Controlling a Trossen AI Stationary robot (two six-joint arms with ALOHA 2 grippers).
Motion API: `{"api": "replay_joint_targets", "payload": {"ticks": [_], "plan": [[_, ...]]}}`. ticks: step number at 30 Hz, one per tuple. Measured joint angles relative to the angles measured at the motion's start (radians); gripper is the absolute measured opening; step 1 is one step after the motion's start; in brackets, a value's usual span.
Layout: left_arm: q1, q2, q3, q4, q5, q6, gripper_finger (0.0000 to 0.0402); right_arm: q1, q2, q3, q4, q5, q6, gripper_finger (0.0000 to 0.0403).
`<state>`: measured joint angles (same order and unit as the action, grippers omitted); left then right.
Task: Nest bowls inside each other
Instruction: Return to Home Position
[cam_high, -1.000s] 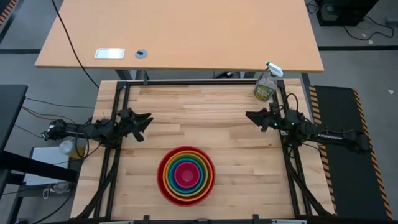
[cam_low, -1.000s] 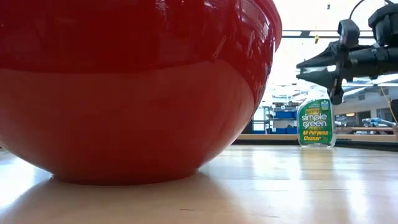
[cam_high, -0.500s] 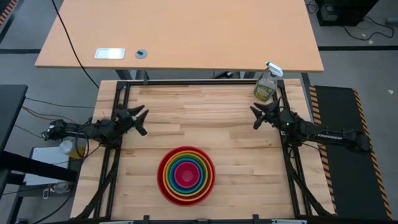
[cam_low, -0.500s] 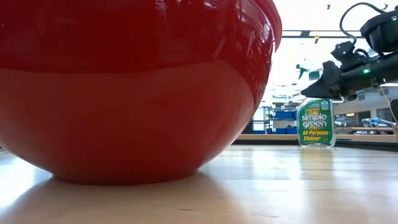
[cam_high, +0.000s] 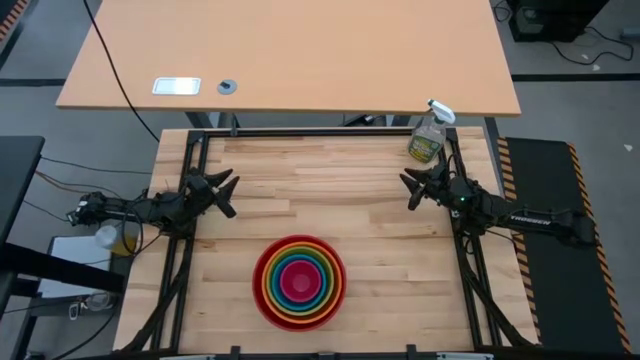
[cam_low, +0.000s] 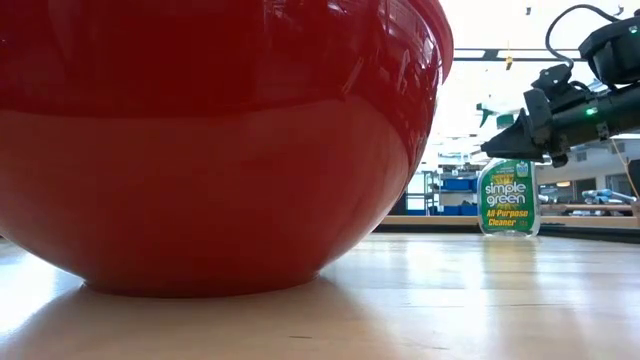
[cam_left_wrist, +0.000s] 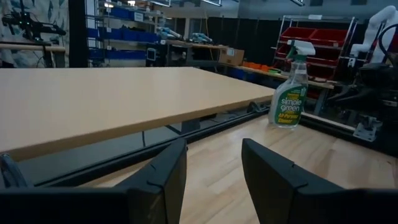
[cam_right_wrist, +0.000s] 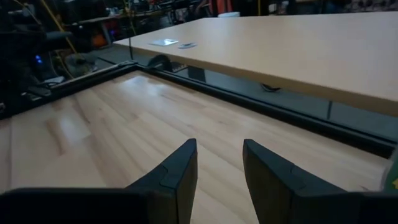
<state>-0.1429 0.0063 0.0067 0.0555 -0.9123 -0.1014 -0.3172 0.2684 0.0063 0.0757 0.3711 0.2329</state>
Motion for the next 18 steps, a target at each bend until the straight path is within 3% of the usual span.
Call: {"api": "replay_joint_targets", "payload": {"ticks": [18], "plan": [[0.0, 0.0, 0.0, 0.0, 0.0, 0.0, 0.0156, 0.0, 0.0, 0.0, 0.0, -0.007, 0.0, 0.0137]]}}
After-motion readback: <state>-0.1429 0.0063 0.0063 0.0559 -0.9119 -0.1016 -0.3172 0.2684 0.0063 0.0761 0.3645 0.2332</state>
